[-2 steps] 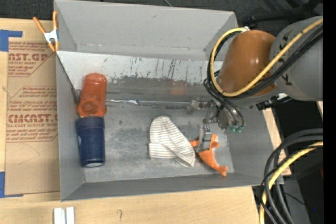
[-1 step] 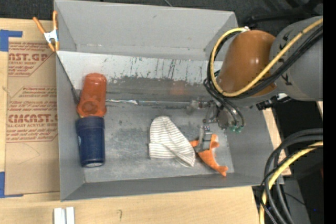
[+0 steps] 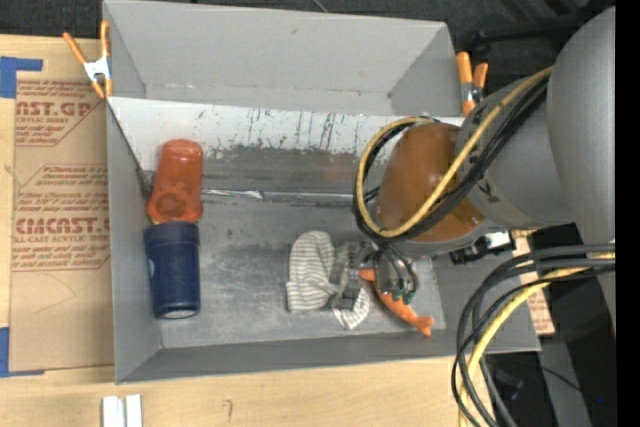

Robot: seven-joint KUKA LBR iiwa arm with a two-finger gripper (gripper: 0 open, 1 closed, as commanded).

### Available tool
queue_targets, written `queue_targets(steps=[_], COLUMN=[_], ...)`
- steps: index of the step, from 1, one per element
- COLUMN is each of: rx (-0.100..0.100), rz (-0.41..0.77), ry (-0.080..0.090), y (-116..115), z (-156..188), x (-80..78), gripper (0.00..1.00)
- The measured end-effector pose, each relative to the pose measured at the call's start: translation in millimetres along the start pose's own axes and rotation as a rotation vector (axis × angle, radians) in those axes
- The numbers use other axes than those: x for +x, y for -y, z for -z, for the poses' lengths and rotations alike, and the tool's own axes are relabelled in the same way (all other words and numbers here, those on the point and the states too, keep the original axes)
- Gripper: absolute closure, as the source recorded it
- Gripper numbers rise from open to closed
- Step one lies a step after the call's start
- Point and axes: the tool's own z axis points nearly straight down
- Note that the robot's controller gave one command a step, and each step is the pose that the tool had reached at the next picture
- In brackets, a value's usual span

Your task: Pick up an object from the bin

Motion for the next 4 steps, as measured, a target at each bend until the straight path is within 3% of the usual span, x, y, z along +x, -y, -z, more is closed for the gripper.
queue_targets(steps=[2, 3, 4], rx=[0.001, 0.001, 0.001], rz=[0.009, 0.031, 0.031], ry=[0.0, 0.002, 0.002], y=[-4.9, 7.8, 7.9], z=[1.6, 120.9, 120.9], x=[3.7, -1.2, -1.2], gripper=[1.0, 1.0, 1.0])
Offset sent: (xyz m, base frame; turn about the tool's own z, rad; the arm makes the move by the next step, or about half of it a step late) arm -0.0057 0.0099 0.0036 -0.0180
